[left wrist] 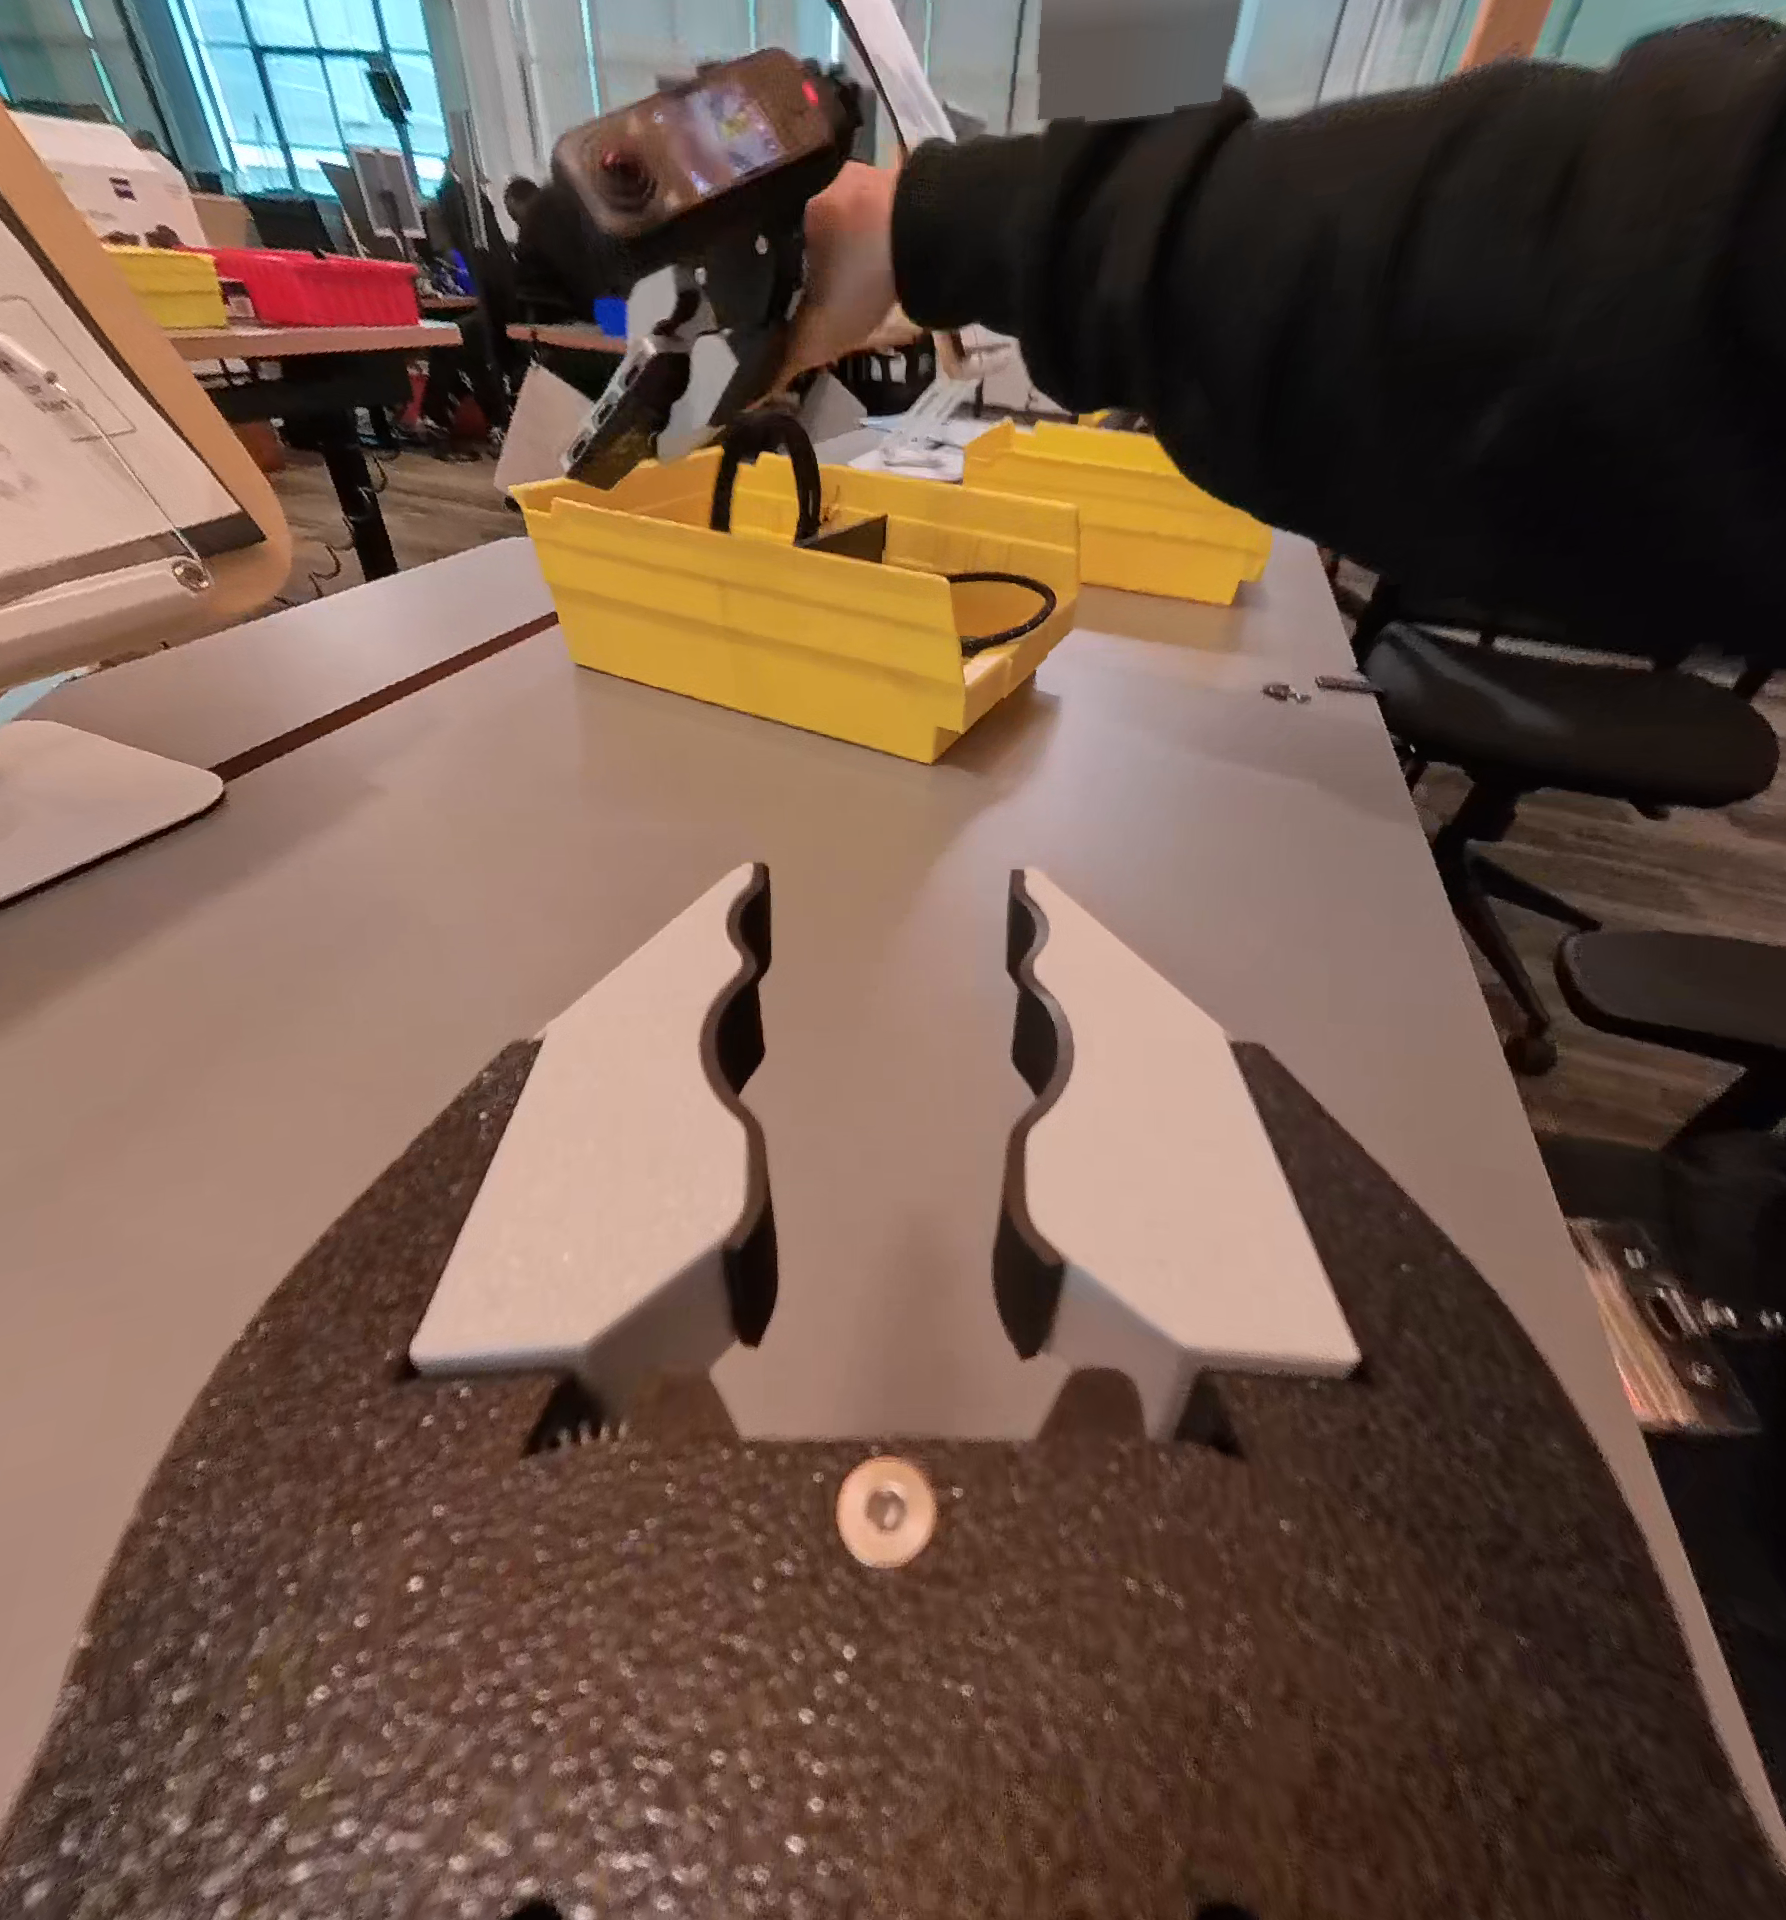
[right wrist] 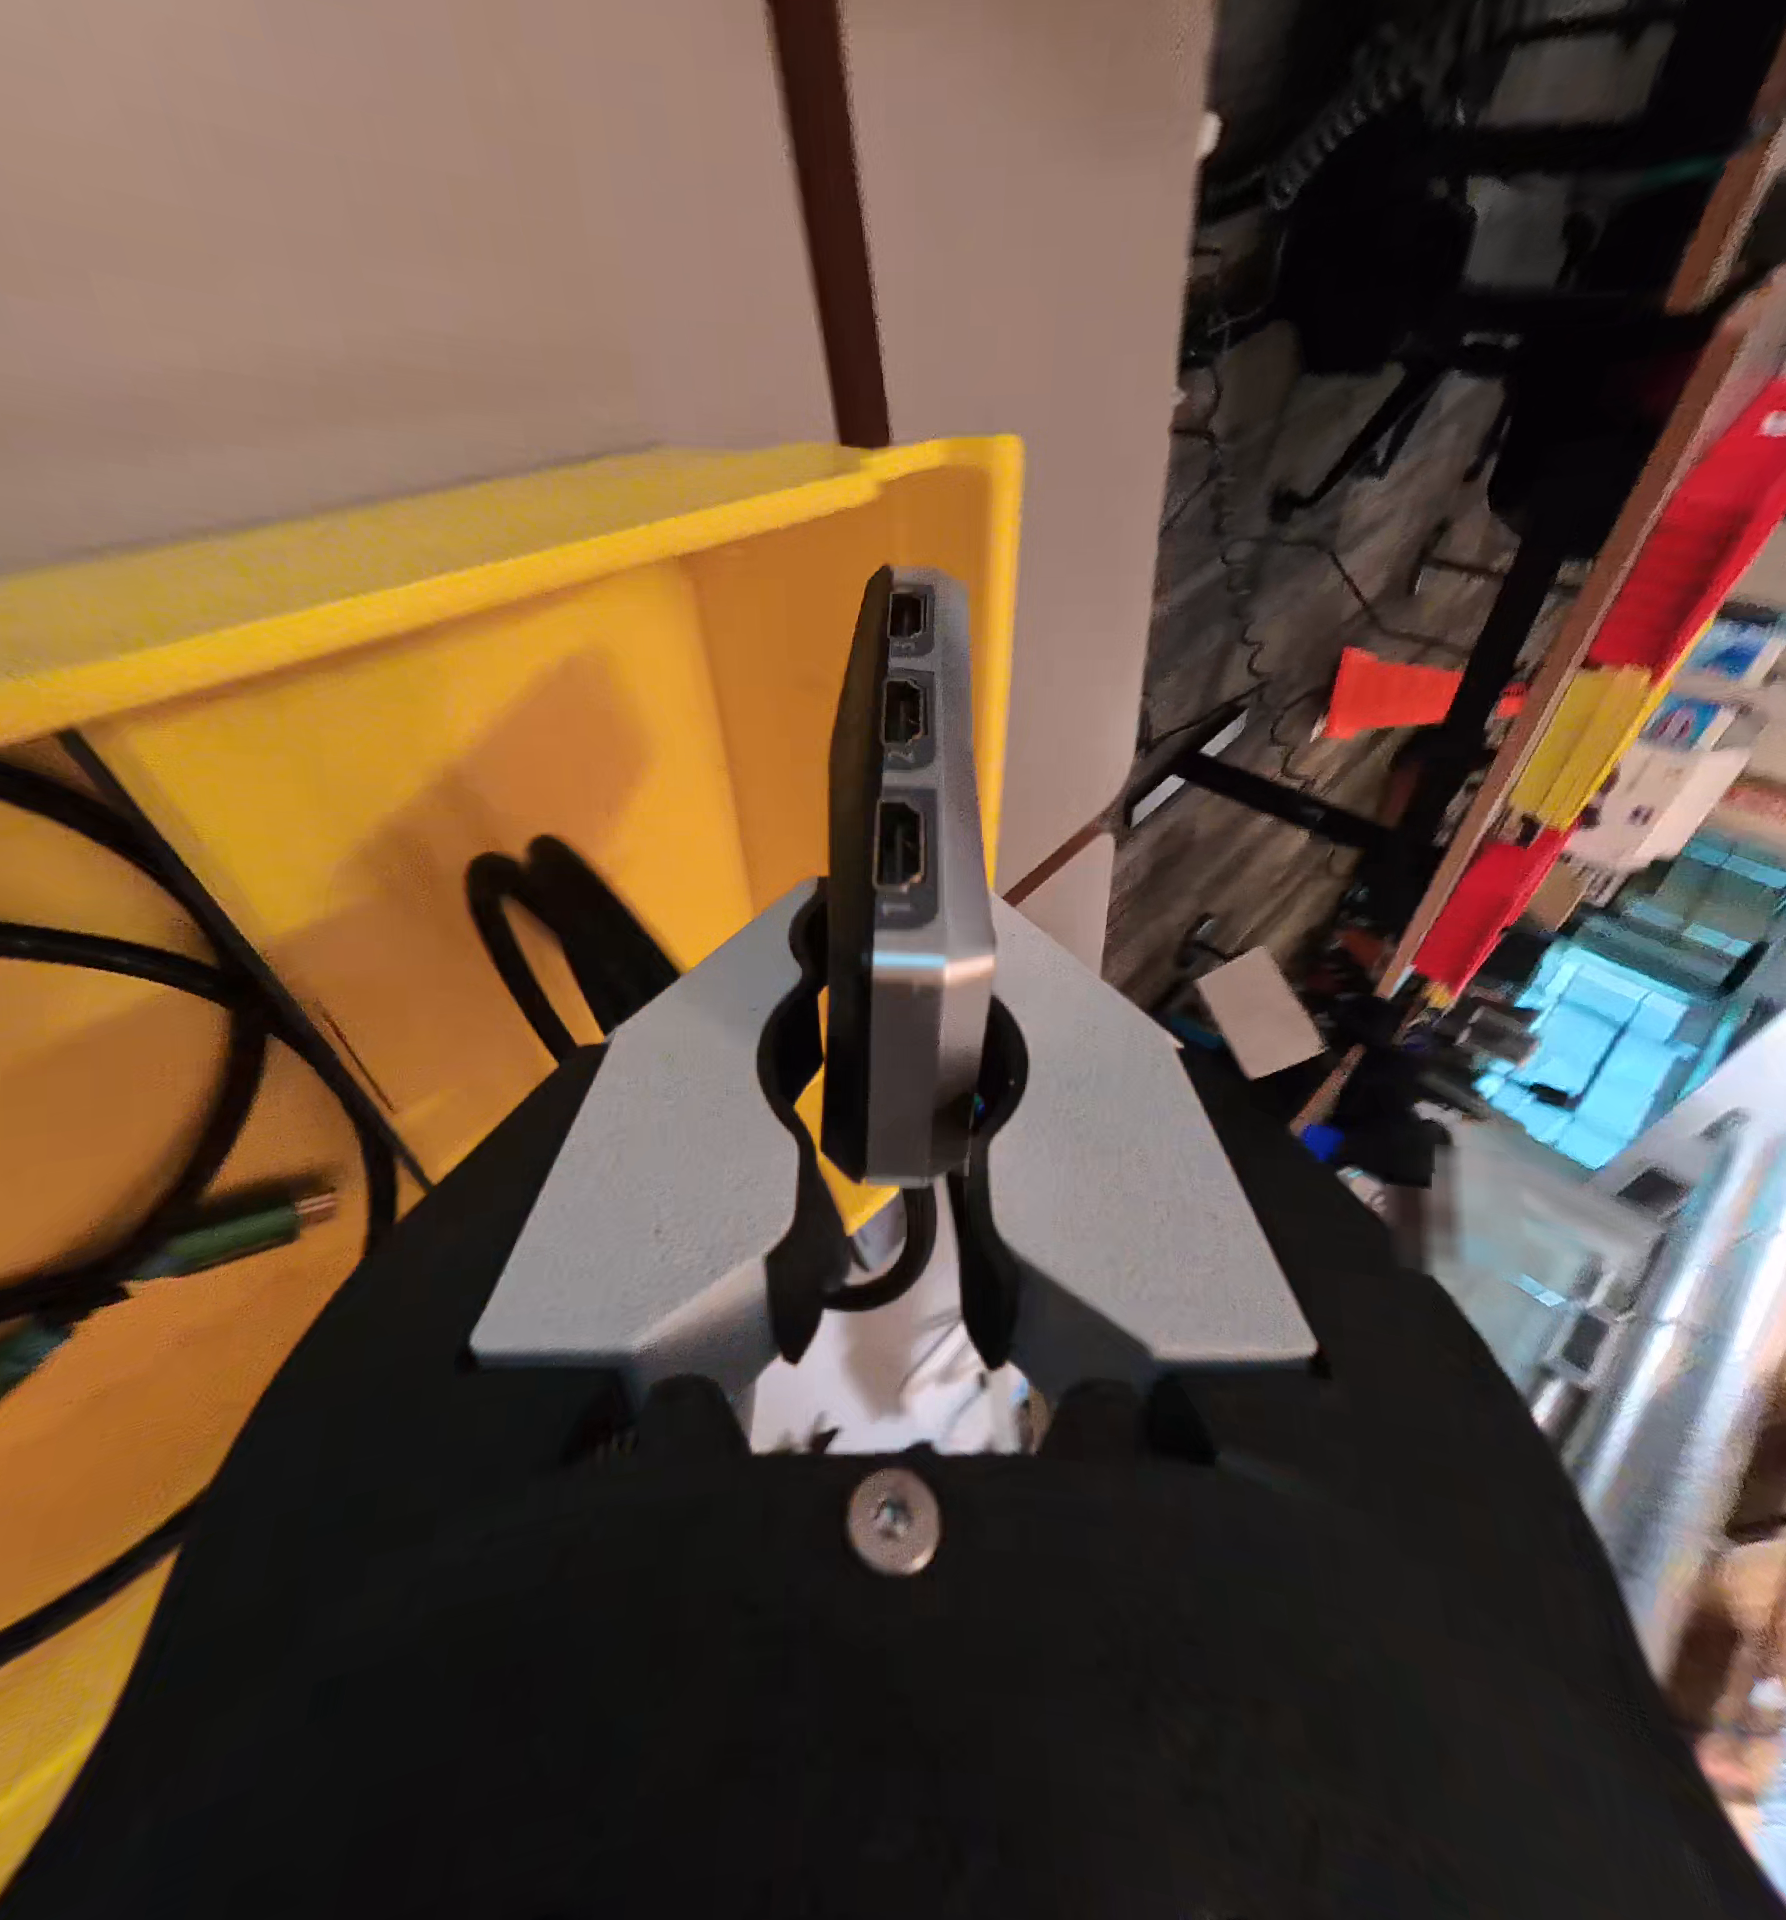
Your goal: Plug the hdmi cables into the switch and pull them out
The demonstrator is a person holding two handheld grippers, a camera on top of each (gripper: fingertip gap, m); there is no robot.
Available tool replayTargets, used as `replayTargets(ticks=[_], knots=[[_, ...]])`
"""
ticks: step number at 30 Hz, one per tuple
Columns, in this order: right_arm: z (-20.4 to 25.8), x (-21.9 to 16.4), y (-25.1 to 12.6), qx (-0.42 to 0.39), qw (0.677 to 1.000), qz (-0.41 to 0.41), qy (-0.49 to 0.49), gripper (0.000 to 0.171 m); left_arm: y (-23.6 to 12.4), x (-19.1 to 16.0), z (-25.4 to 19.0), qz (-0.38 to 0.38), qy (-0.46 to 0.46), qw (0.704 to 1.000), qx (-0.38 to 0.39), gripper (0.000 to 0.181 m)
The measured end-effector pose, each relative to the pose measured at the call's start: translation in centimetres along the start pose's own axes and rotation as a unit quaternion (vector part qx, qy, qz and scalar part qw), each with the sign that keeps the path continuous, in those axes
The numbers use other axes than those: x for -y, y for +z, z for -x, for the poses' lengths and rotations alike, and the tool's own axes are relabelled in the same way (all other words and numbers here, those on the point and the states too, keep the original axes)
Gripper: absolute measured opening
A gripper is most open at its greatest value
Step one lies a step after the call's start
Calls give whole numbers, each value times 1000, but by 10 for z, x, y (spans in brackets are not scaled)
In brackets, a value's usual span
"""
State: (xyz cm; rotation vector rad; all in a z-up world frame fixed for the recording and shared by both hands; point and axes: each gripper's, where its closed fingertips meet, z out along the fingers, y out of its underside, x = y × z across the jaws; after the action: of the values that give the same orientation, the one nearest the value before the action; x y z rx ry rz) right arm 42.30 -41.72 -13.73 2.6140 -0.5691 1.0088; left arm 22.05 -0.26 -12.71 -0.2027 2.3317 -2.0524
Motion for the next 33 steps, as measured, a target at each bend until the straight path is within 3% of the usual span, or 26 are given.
replayTargets(ticks=[3, 5, 8, 9, 10, 11, 13, 18, 21, 24, 28, 30, 33], knots=[[8, 0, 18, -13, 999, 0, -48, 21, -6, -3, 8, 1, -6, 1000, 11, 43], [24, -4, 28, 24, 998, 16, -59, 21, -9, 0, 10, -19, -36, 999, -1, 43], [57, -13, 38, 101, 991, 49, -76, 38, -11, 4, 11, -34, -62, 997, -16, 43], [56, -17, 40, 91, 992, 58, -63, 44, -12, 4, 12, -36, -62, 997, -14, 43], [50, -20, 41, 75, 994, 64, -36, 64, -13, 4, 14, -36, -61, 997, -10, 43], [49, -21, 36, 87, 994, 63, -3, 77, -14, 4, 14, -36, -61, 997, -10, 43], [47, -13, 19, 118, 991, 30, 51, 88, -16, 6, 14, -38, -60, 997, -11, 43], [15, -2, -38, 81, 987, -34, 131, 103, -18, 8, 16, -45, -61, 997, -7, 43], [14, 24, -78, 56, 973, -102, 199, 108, -21, 14, 19, -54, -57, 997, 7, 43], [46, 90, -133, 83, 928, -262, 253, 109, -30, 22, 27, -57, -48, 996, 39, 43], [119, 177, -207, 185, 825, -445, 295, 105, -62, 33, 53, -50, -43, 990, 125, 43], [153, 207, -235, 224, 782, -500, 299, 100, -92, 36, 77, -36, -46, 978, 198, 43], [190, 228, -257, 229, 756, -537, 295, 102, -164, 35, 136, 30, -55, 937, 344, 42]])
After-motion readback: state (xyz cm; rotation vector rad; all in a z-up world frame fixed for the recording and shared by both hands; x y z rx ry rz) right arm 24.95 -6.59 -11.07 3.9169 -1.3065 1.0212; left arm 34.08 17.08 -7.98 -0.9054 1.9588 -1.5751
